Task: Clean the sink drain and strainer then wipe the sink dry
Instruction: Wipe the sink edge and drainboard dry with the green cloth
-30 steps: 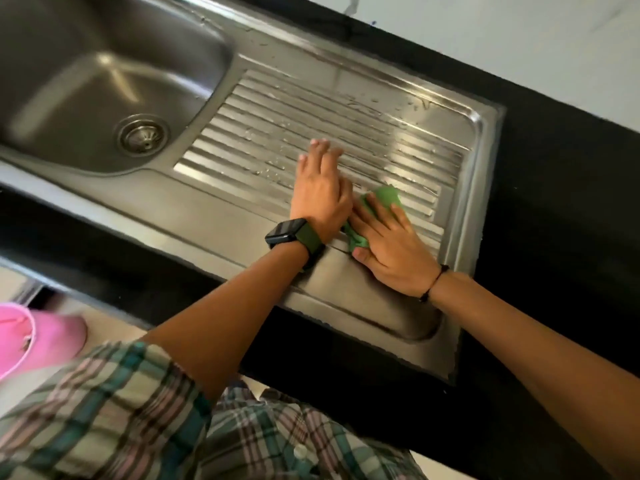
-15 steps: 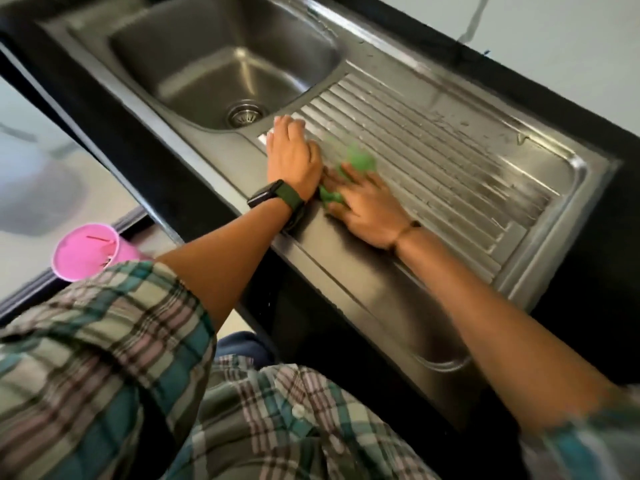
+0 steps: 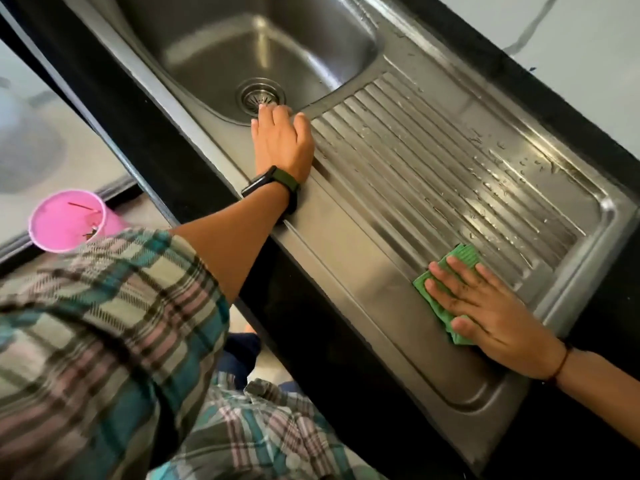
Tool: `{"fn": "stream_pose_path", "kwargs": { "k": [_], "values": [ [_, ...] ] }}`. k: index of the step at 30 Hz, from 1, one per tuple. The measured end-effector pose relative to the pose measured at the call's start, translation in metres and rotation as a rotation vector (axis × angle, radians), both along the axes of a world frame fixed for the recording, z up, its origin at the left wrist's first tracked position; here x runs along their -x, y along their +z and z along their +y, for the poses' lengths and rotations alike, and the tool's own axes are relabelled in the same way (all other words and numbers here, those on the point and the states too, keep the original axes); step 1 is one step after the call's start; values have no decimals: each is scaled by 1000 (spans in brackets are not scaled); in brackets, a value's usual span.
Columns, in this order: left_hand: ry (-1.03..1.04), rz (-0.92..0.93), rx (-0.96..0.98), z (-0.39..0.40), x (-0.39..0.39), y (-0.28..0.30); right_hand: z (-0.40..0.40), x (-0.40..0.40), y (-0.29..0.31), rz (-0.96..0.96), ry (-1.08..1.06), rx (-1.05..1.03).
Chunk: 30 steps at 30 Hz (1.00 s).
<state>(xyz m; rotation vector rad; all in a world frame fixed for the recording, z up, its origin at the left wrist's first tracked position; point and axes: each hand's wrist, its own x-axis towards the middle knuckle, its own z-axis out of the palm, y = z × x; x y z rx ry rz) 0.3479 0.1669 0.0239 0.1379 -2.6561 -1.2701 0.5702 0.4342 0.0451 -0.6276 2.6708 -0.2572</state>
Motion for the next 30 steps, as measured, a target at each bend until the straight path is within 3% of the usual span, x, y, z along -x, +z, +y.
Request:
{"fn": "stream_pose_path", "kwargs": {
  "k": [17, 20, 24, 30],
  "values": [
    [-94, -18, 26, 4, 2, -7, -115, 165, -15, 178, 88, -57],
    [-90, -28, -21, 5, 2, -6, -143, 206, -22, 175, 62, 3],
    [-68, -29, -137, 2, 3, -3, -178, 253, -26, 296, 83, -167],
    [-24, -9, -190, 1, -4, 5, -186, 253, -25, 257, 26, -116]
  ]
}}
